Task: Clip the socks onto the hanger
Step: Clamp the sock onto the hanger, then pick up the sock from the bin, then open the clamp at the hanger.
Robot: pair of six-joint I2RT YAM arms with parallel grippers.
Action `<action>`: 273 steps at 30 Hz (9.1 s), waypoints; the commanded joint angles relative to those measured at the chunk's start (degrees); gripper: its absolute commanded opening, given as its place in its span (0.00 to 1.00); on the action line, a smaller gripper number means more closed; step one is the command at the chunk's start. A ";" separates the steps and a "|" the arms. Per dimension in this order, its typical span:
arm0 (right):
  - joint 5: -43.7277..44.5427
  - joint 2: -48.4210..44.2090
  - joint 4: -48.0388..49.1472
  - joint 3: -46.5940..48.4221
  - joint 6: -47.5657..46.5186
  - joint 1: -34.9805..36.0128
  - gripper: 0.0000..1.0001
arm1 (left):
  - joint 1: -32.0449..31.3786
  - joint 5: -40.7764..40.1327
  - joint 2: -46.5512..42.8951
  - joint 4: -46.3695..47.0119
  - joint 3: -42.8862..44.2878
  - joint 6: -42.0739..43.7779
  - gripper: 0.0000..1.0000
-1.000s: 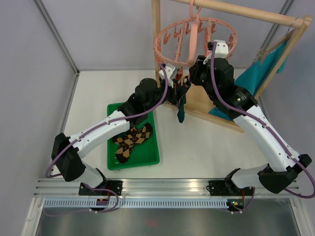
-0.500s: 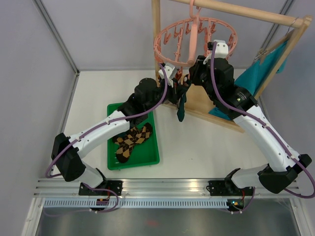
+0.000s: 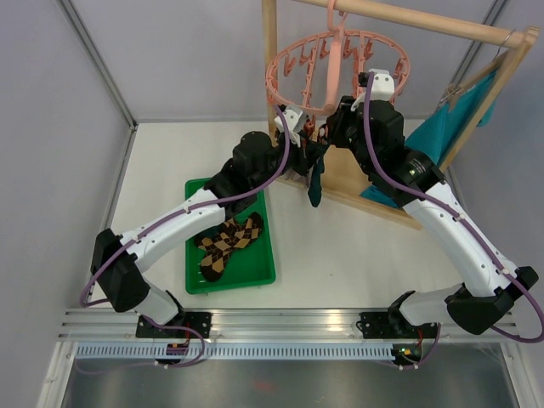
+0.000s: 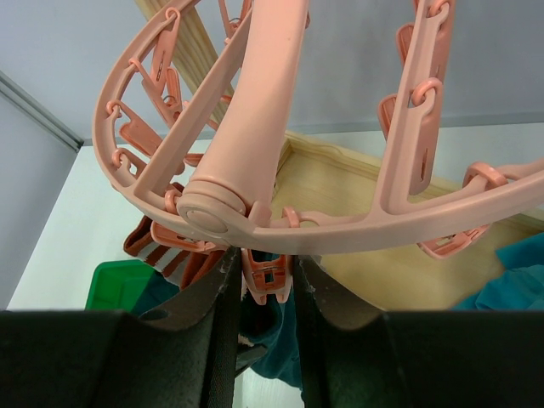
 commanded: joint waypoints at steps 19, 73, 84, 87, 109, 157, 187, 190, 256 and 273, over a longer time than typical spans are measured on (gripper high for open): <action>-1.81 0.18 -6.21 -1.95 0.01 1.13 0.00 | -0.38 -0.94 -1.46 4.28 1.86 0.67 0.02; -5.68 -14.93 -7.88 -3.62 -1.04 1.13 0.74 | 12.01 -0.85 2.05 -12.06 15.65 -6.97 0.02; -5.68 -16.52 -8.41 -4.93 -1.57 1.13 0.74 | 17.46 2.31 8.73 -19.27 24.62 -10.83 0.02; -6.46 -15.82 -8.85 -4.94 -2.18 1.13 0.74 | 18.43 2.93 9.87 -20.24 26.38 -11.45 0.02; -10.68 -13.35 -8.50 -9.41 -6.93 1.13 0.75 | 18.43 8.05 -15.51 -19.27 -5.86 -11.81 0.59; -5.94 -25.31 -8.59 -12.93 -6.49 1.13 0.77 | 21.33 -25.20 23.50 -38.87 -0.78 -1.44 0.62; -7.08 -25.48 -9.02 -12.23 -6.32 1.13 0.75 | 24.41 -17.37 25.97 -38.52 -2.71 -1.87 0.06; -6.99 -25.48 -9.03 -12.06 -6.32 1.13 0.75 | 24.41 -17.81 23.42 -39.22 -2.89 -2.14 0.02; -12.89 -9.58 5.65 -10.83 -26.26 -5.29 0.73 | 14.49 41.69 -25.02 -13.13 -7.46 -11.63 0.02; -15.51 -3.95 12.42 -11.79 -28.47 -9.42 0.74 | 8.85 36.86 -21.50 -16.55 -4.38 -7.24 0.02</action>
